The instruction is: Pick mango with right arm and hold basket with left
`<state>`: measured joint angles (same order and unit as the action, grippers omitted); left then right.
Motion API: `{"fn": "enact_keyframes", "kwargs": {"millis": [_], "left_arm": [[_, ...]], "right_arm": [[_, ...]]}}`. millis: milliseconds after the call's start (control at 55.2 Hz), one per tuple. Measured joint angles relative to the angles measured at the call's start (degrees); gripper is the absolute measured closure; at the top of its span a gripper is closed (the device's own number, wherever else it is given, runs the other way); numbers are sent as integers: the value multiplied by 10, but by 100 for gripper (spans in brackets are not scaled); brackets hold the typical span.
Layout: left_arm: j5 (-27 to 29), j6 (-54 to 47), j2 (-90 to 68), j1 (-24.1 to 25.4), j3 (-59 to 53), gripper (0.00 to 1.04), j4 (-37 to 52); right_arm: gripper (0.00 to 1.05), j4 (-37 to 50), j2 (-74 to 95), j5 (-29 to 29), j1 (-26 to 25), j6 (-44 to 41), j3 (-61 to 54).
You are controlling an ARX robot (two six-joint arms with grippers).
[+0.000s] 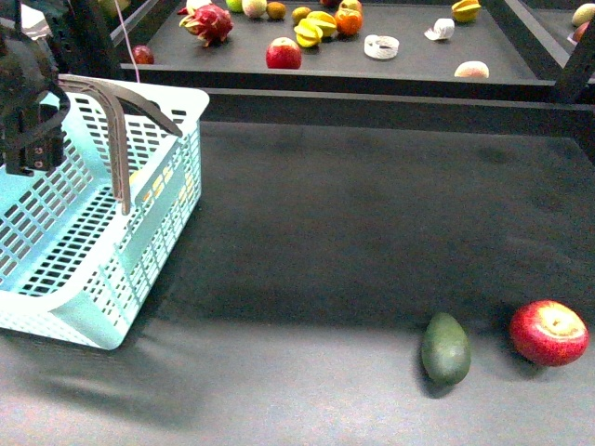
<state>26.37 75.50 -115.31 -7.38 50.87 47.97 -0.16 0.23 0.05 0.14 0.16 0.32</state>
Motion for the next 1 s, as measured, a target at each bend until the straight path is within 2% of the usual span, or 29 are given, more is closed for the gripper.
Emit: {"fn": "enact_keyframes", "kwargs": {"millis": [199, 344, 417, 580, 653, 906, 925, 943, 997], "left_arm": [[-9, -62, 120, 1, -145, 6, 53], [-10, -100, 242, 20, -247, 6, 50], [1, -113, 314, 37, -290, 6, 13], [62, -143, 466, 47, -364, 6, -111], [61, -145, 539, 52, -387, 6, -162], [60, -151, 569, 54, -391, 6, -168], [56, -156, 569, 54, -392, 6, -167], [26, -176, 562, 59, -398, 8, -146], [-106, -287, 544, 71, -435, 19, -27]], "right_arm": [[8, 0, 0, 0, 0, 0, 0], [8, 0, 0, 0, 0, 0, 0], [8, 0, 0, 0, 0, 0, 0], [8, 0, 0, 0, 0, 0, 0], [8, 0, 0, 0, 0, 0, 0], [8, 0, 0, 0, 0, 0, 0], [8, 0, 0, 0, 0, 0, 0], [8, 0, 0, 0, 0, 0, 0], [8, 0, 0, 0, 0, 0, 0]]}}
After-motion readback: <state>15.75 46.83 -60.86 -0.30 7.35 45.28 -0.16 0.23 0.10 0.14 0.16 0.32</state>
